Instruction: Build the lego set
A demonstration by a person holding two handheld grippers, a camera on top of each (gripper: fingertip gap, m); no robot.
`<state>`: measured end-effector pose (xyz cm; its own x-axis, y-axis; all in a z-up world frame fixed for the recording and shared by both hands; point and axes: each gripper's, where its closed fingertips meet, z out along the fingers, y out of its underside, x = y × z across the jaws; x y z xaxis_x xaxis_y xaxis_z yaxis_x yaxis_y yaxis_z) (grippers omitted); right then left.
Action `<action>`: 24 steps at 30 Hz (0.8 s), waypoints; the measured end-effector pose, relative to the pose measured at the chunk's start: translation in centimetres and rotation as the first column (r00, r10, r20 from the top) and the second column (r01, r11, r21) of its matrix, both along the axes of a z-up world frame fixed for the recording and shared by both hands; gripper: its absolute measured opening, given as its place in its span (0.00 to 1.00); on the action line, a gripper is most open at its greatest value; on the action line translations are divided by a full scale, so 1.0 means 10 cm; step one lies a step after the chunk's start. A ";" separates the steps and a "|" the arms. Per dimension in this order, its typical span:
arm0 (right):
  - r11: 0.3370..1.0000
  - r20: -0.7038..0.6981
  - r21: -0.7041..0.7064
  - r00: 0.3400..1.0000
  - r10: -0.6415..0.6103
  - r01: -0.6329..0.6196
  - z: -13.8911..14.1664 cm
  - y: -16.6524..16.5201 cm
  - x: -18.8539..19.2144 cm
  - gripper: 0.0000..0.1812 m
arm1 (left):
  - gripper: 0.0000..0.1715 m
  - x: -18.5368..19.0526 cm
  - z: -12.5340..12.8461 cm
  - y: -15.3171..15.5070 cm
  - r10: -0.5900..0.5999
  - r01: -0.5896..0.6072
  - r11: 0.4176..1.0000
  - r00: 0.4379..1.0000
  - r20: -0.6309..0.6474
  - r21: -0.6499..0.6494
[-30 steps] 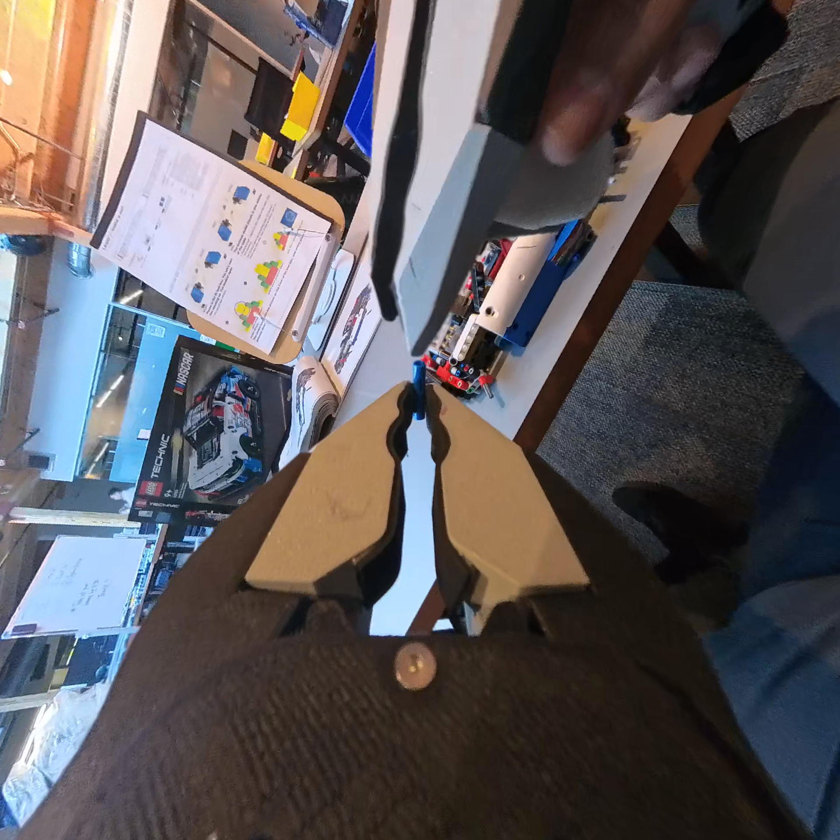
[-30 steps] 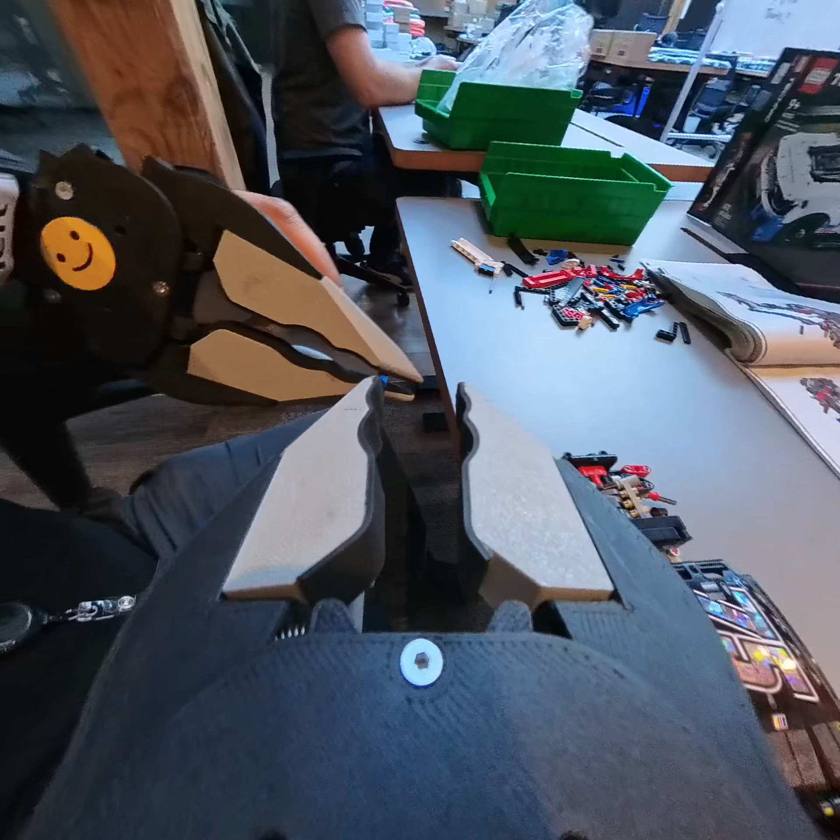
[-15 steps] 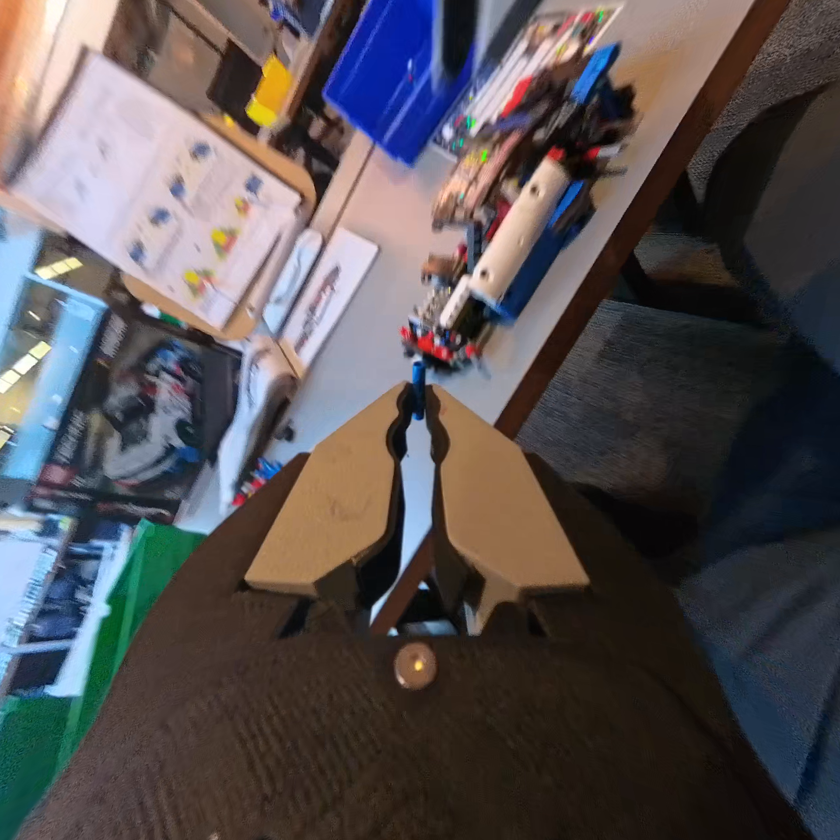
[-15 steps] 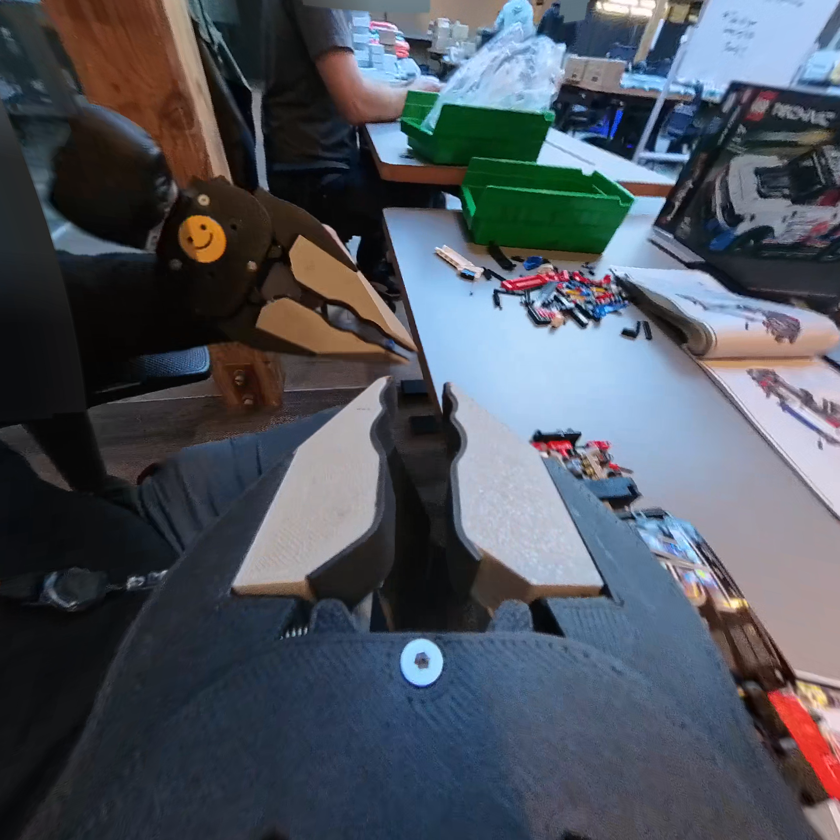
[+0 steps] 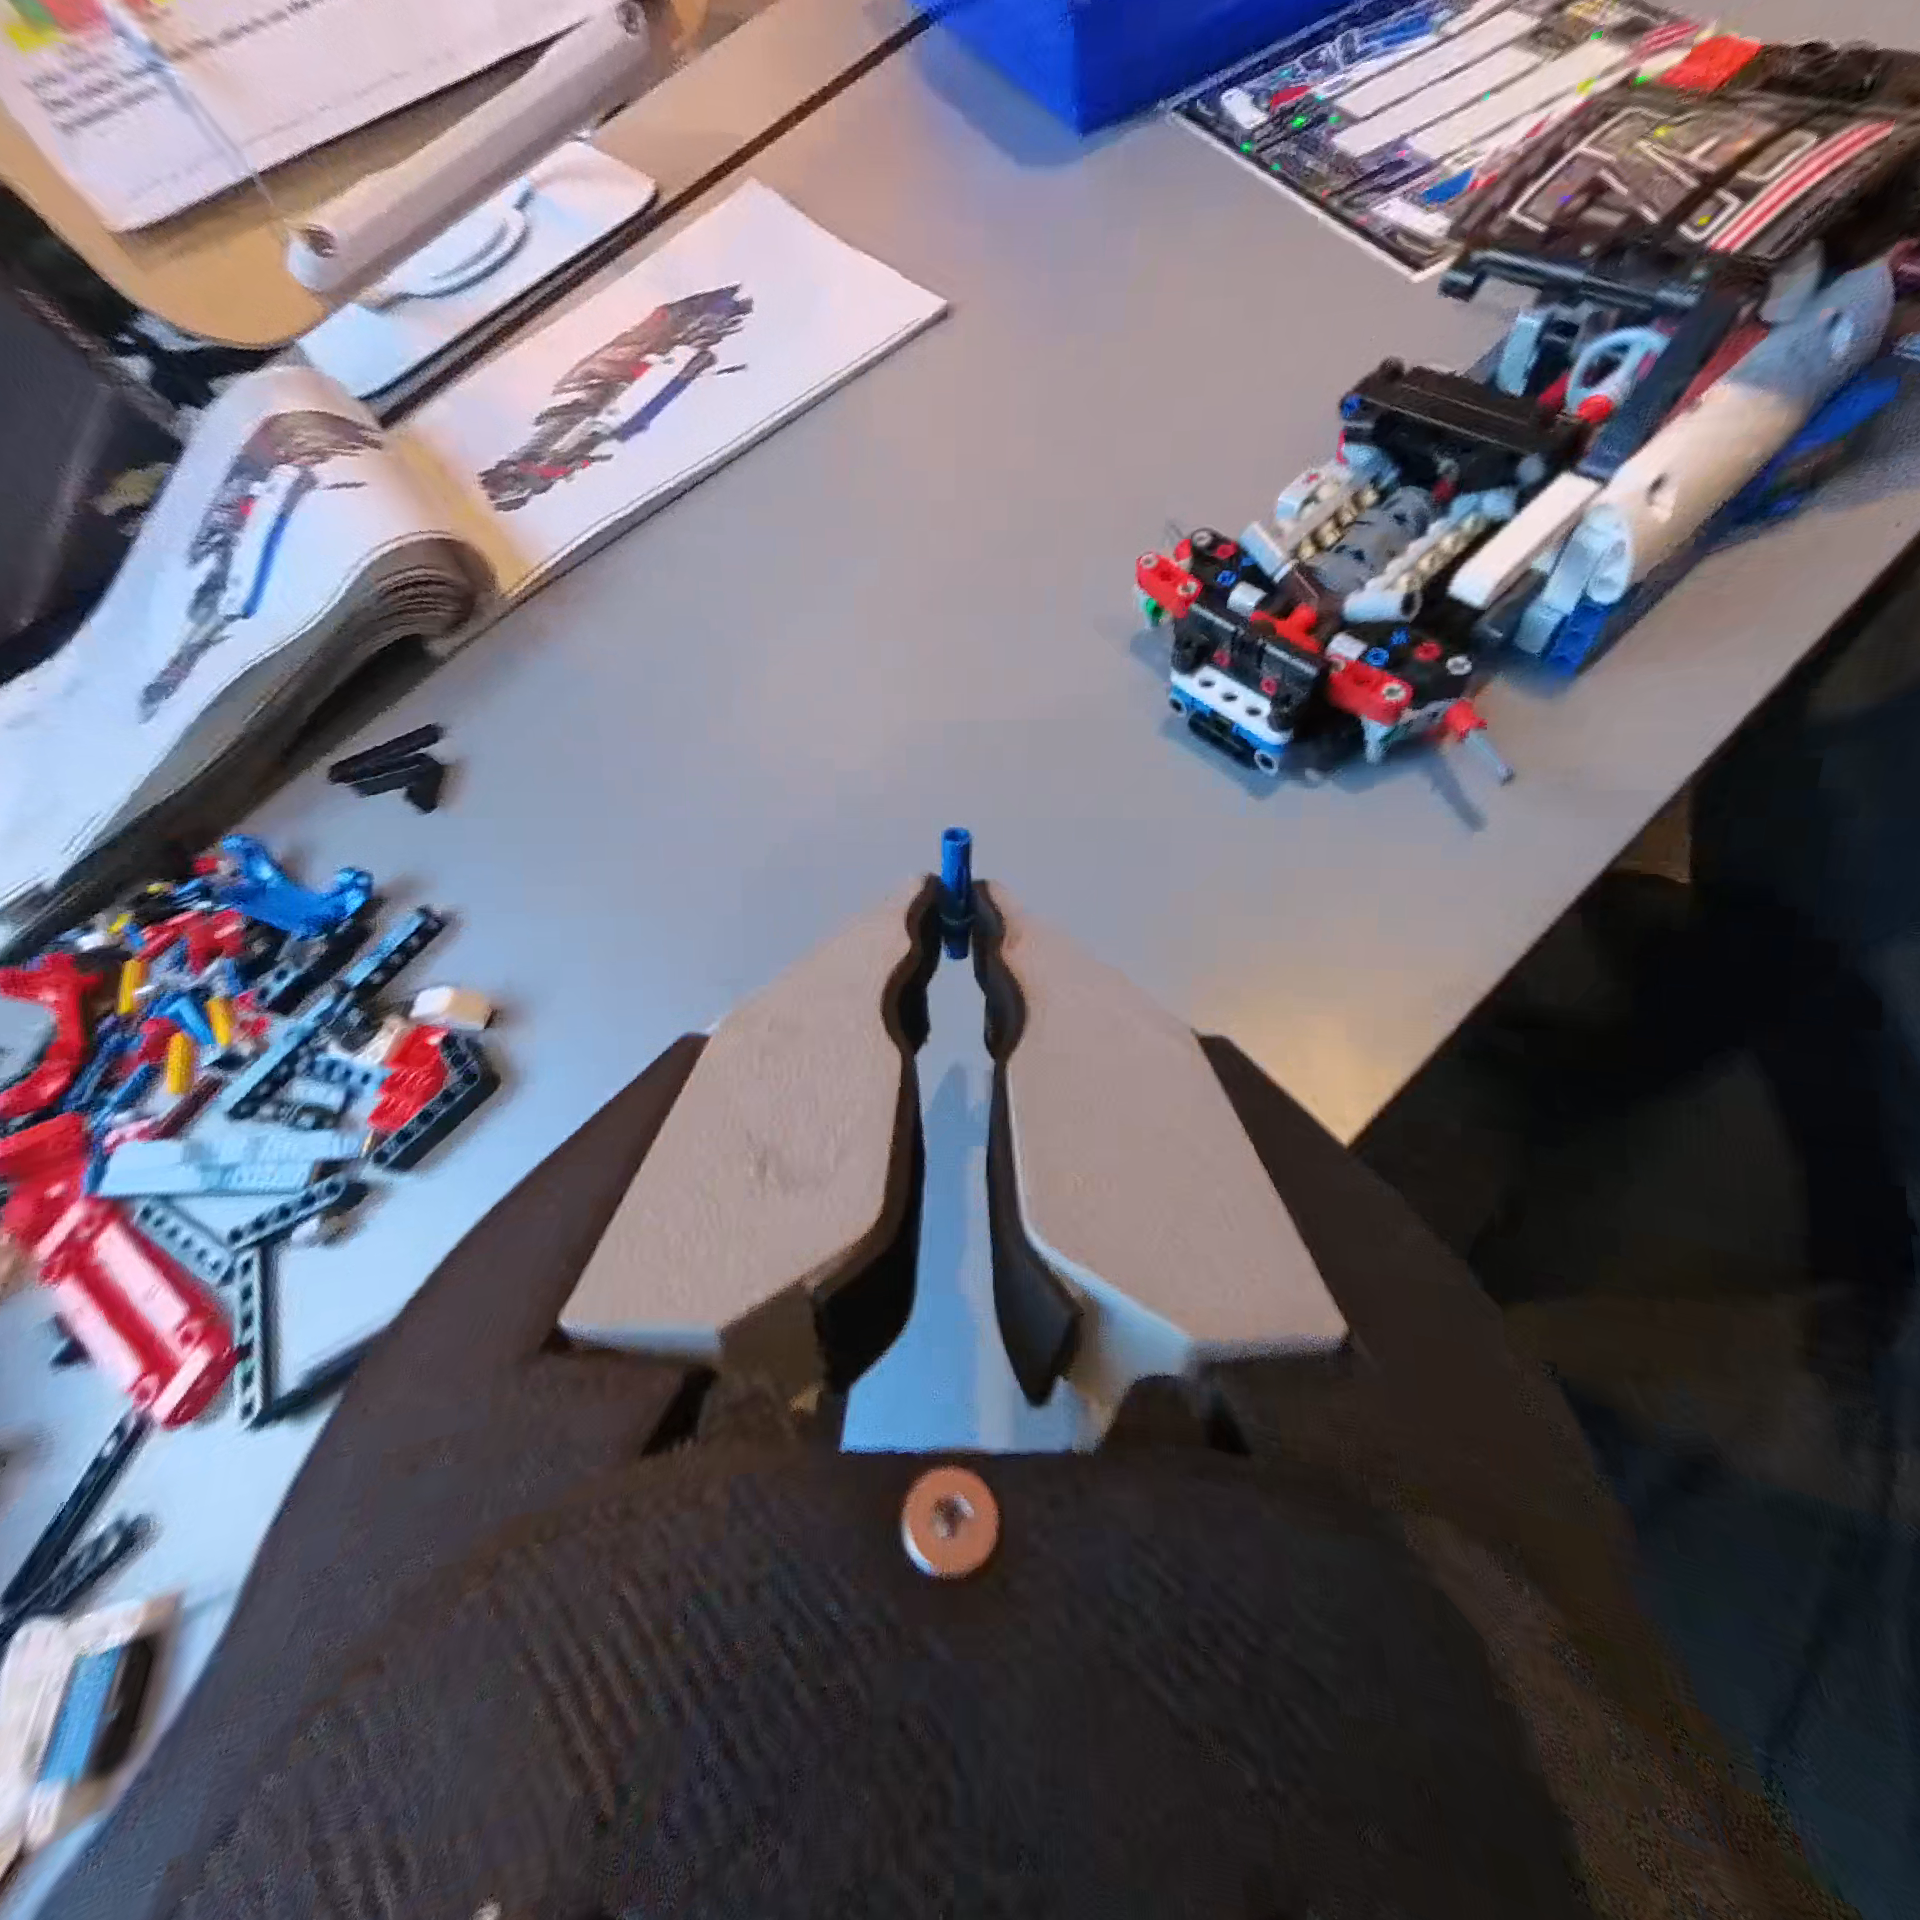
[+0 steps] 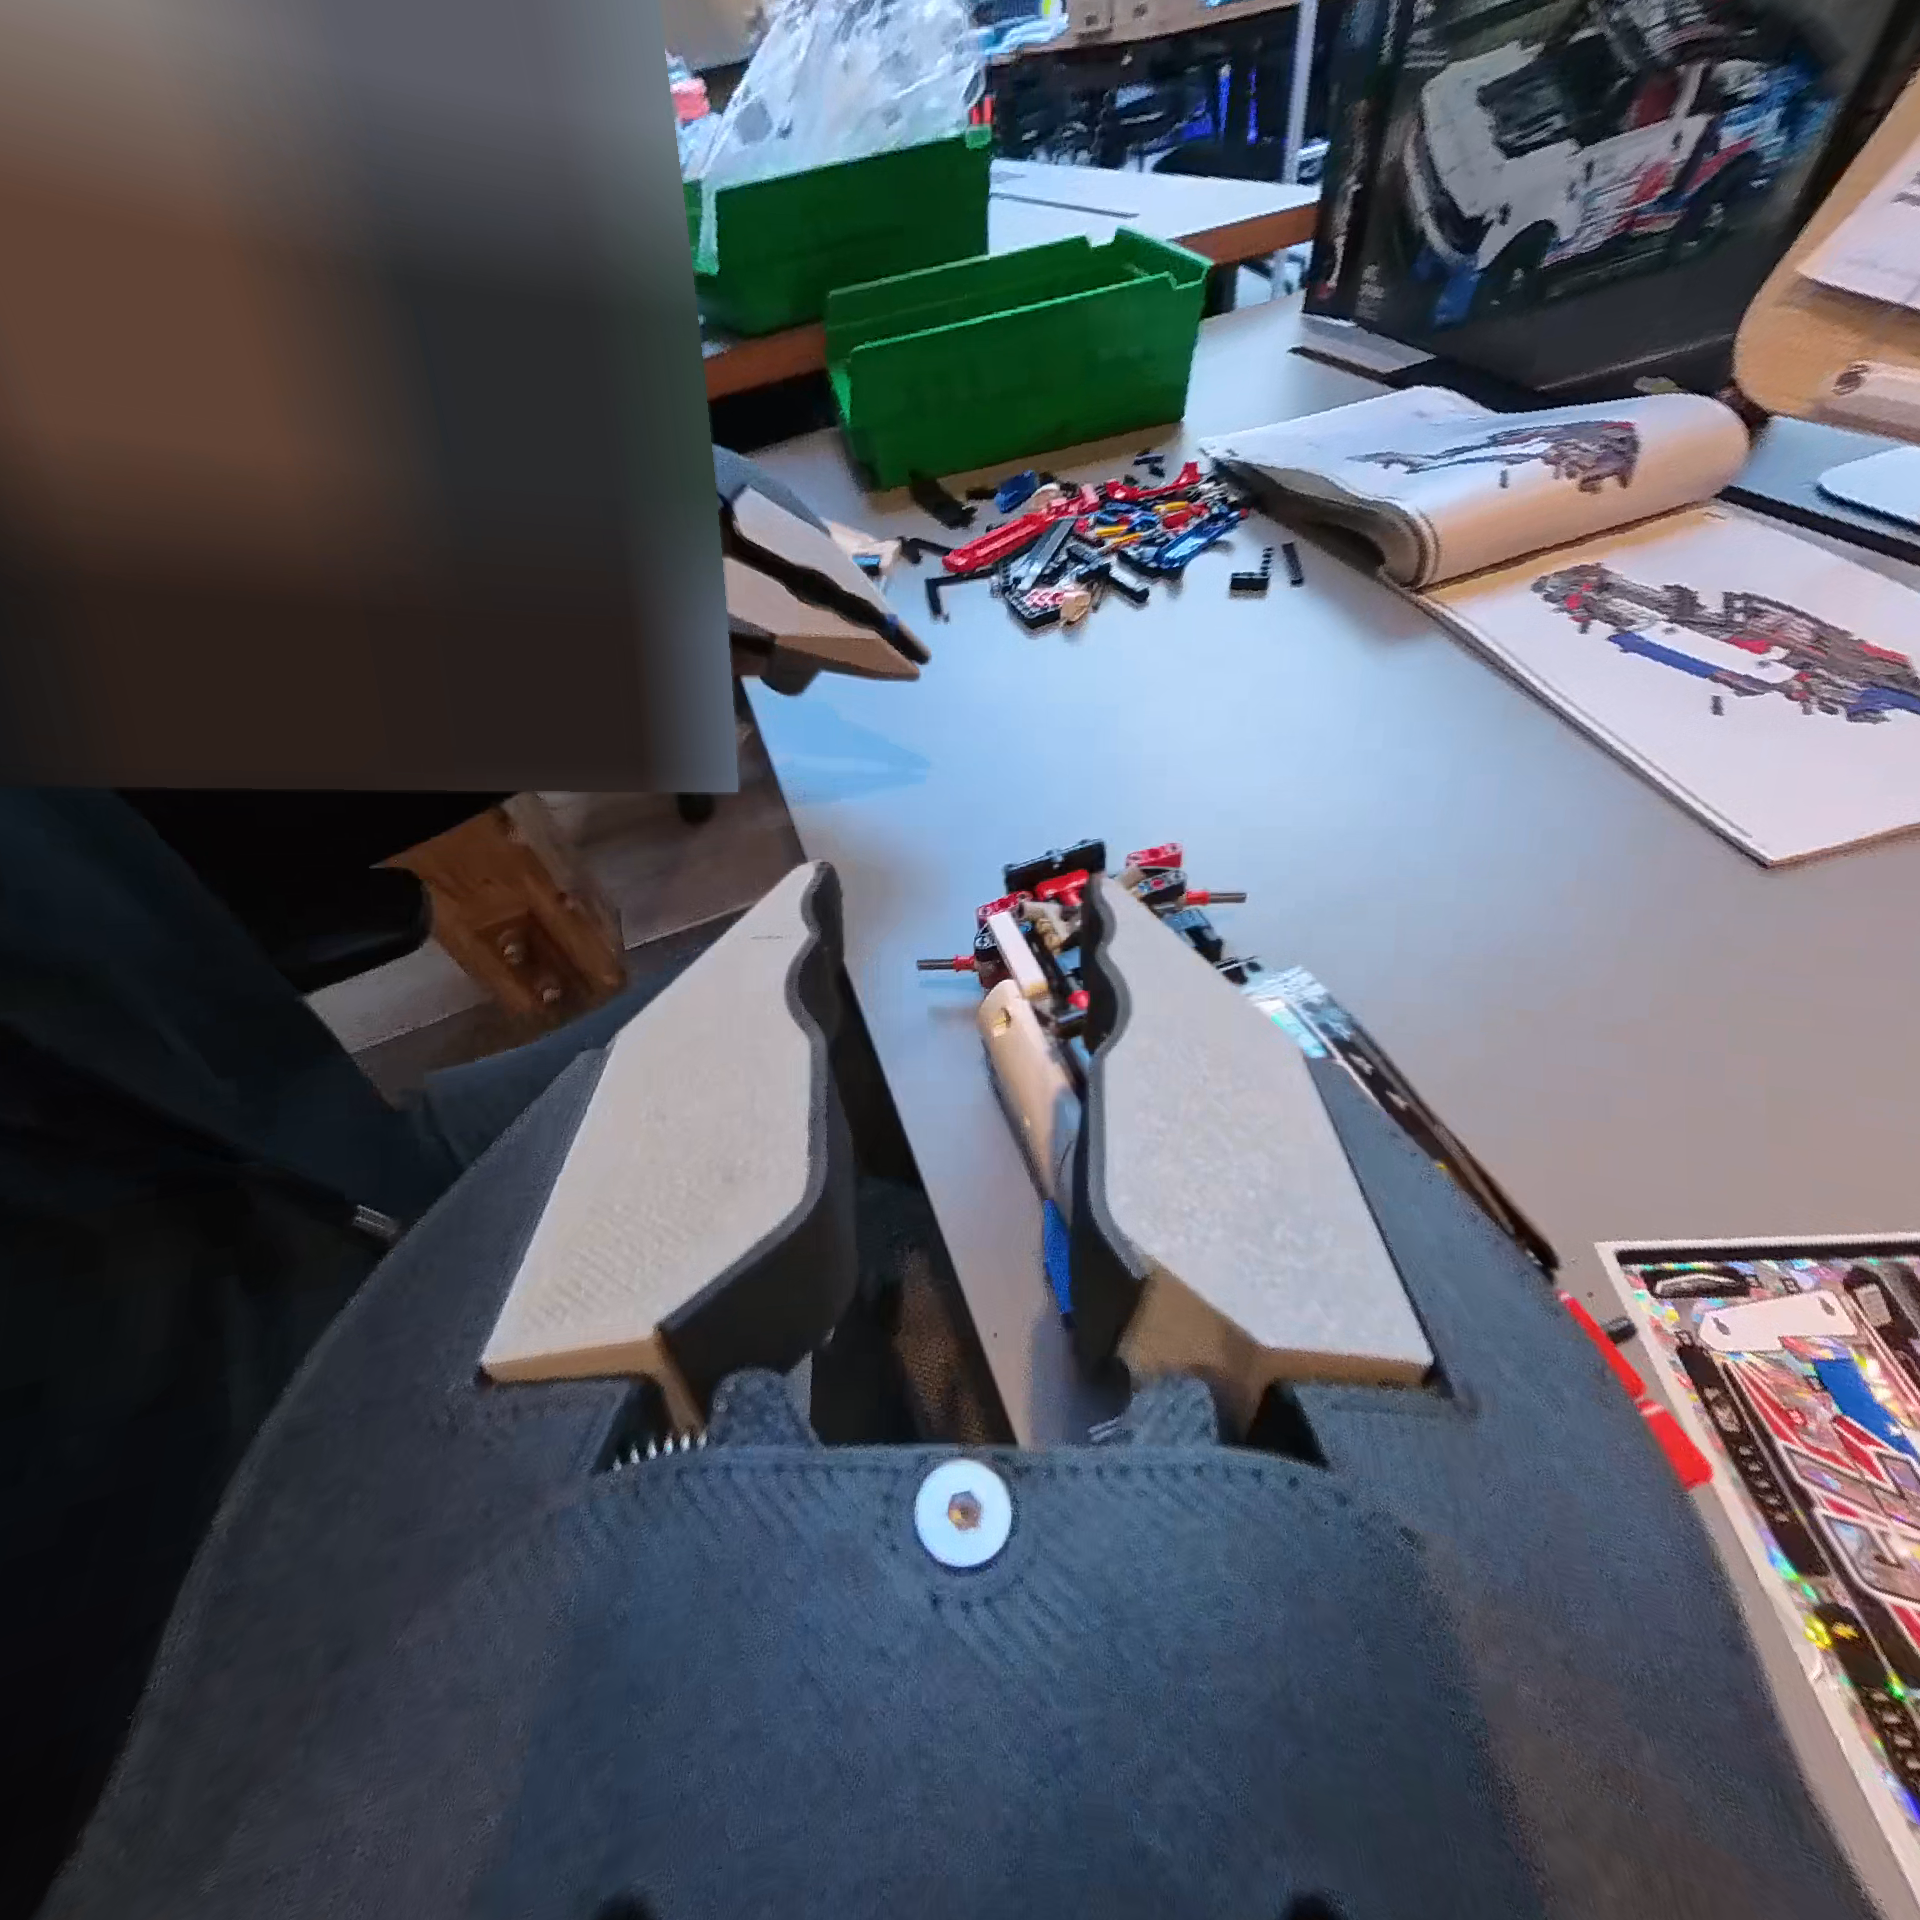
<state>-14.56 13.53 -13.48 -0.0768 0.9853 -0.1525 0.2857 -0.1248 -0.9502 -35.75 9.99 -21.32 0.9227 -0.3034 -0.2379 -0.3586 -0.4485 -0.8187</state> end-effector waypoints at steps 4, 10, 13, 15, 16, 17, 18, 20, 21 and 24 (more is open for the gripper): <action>0.997 0.007 -0.055 0.998 -0.061 0.061 -0.04 0.12 0.10 0.27 | 0.01 0.06 -0.04 0.23 -0.049 0.049 0.999 0.999 -0.006 -0.019; 0.991 0.028 -0.070 0.993 -0.113 0.115 0.03 -0.02 0.29 0.31 | 0.01 0.46 0.24 0.31 -0.171 0.170 0.983 0.985 0.010 0.067; 0.976 -0.038 -0.043 0.976 -0.216 0.214 0.25 -0.05 0.35 0.26 | 0.01 0.63 0.29 0.26 -0.219 0.215 0.969 0.976 0.017 0.119; 0.971 -0.096 -0.059 0.967 -0.235 0.230 0.42 -0.18 0.38 0.22 | 0.01 0.73 0.27 0.18 -0.257 0.251 0.960 0.966 0.030 0.127; 0.968 -0.122 -0.063 0.961 -0.248 0.242 0.49 -0.25 0.38 0.23 | 0.01 0.74 0.25 0.14 -0.265 0.263 0.957 0.964 0.003 0.120; 0.964 -0.135 -0.068 0.955 -0.265 0.258 0.52 -0.31 0.36 0.26 | 0.01 0.73 0.26 0.10 -0.268 0.269 0.954 0.963 -0.027 0.130; 0.959 -0.129 -0.088 0.951 -0.280 0.271 0.51 -0.37 0.33 0.29 | 0.01 0.72 0.28 0.06 -0.275 0.277 0.951 0.961 -0.033 0.139; 0.948 -0.066 -0.165 0.956 -0.285 0.271 0.41 -0.51 0.22 0.33 | 0.01 0.70 0.30 -0.02 -0.292 0.289 0.951 0.956 0.014 0.109; 0.943 -0.041 -0.200 0.959 -0.281 0.267 0.35 -0.59 0.15 0.32 | 0.01 0.69 0.28 -0.07 -0.304 0.300 0.951 0.951 0.051 0.076; 0.918 0.009 -0.287 0.959 -0.282 0.273 0.17 -0.74 -0.04 0.30 | 0.01 0.70 0.34 -0.19 -0.346 0.341 0.938 0.923 0.170 0.056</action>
